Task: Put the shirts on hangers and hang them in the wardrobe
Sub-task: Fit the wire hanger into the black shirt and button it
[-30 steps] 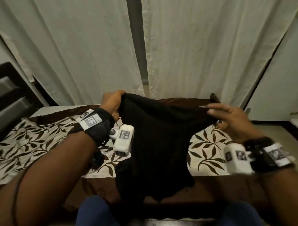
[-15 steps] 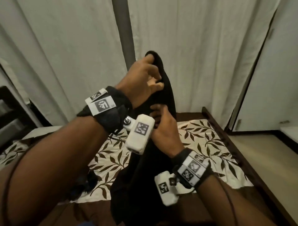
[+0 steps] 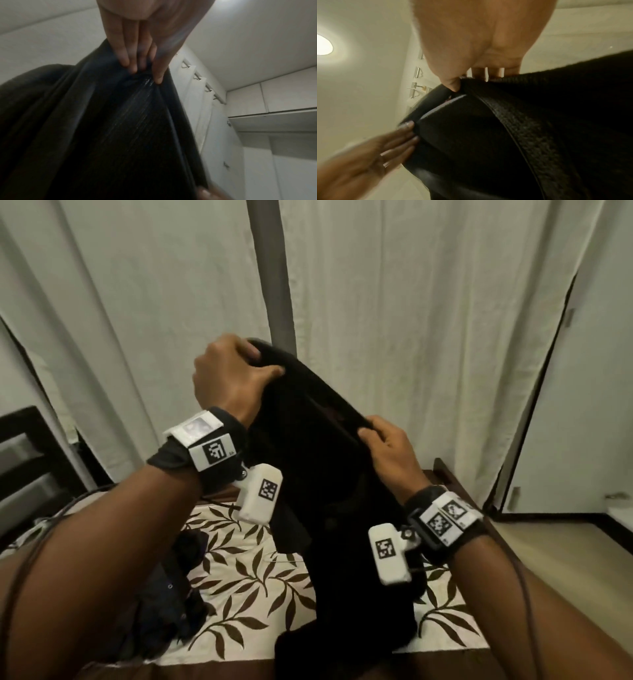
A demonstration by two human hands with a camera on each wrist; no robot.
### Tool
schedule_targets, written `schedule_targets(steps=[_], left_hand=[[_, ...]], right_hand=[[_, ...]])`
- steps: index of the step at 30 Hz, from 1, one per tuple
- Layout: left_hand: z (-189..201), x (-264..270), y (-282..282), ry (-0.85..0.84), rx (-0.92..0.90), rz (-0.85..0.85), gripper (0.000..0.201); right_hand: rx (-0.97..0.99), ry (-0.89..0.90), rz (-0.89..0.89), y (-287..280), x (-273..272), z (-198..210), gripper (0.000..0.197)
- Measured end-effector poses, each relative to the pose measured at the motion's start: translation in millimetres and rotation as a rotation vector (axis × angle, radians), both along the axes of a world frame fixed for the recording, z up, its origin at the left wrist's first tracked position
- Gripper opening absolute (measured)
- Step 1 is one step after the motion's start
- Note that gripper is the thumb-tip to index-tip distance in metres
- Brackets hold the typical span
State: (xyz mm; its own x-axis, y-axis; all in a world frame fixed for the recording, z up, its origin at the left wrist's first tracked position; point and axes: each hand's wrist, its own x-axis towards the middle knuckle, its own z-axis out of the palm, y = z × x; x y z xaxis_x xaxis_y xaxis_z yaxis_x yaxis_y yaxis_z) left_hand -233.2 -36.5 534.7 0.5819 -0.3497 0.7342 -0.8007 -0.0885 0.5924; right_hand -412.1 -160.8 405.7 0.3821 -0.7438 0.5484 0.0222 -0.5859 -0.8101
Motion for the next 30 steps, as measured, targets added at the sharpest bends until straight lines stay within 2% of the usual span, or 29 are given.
schedule_targets(steps=[2,5,6,8,9,12,15,18,21,24,26,28,30], left_hand=[[-10,12,0,0.085,-0.037,-0.004,0.063],[-34,24,-6,-0.002,0.194,-0.061,0.073],[-42,27,-8,-0.063,0.282,-0.045,0.066],[-54,30,-10,-0.15,0.403,0.038,0.036],[-58,30,-10,-0.166,0.454,0.084,0.031],[-60,32,-7,-0.231,0.501,0.17,0.028],[-56,36,-1,-0.262,0.421,0.203,0.026],[-50,38,-2,-0.161,0.287,0.097,0.022],[-41,43,0,-0.126,0.292,0.092,0.02],[-30,50,0,-0.272,0.413,0.242,0.027],[-29,56,3,-0.315,0.531,0.284,0.033],[-35,69,9,-0.263,0.64,0.281,0.038],[-42,75,9,-0.099,0.705,0.189,0.048]], right_hand=[[-0.09,-0.003,0.043,-3,-6,16,0.013],[-0.193,0.052,0.087,-9,-9,38,0.014],[-0.232,0.094,0.07,-11,-10,43,0.012],[-0.306,0.176,0.035,-16,-12,48,0.009],[-0.33,0.198,0.023,-18,-14,50,0.007],[-0.41,0.274,-0.049,-29,-24,46,0.009],[-0.522,0.425,-0.213,-43,-36,26,0.023],[-0.446,0.544,-0.386,-49,-50,4,0.025],[-0.298,0.548,-0.472,-51,-59,9,0.025],[-0.193,0.307,-0.49,-50,-63,44,0.027],[-0.184,0.216,-0.495,-50,-63,66,0.03],[-0.105,0.245,-0.436,-48,-61,78,0.035],[0.022,0.266,-0.344,-40,-62,78,0.035]])
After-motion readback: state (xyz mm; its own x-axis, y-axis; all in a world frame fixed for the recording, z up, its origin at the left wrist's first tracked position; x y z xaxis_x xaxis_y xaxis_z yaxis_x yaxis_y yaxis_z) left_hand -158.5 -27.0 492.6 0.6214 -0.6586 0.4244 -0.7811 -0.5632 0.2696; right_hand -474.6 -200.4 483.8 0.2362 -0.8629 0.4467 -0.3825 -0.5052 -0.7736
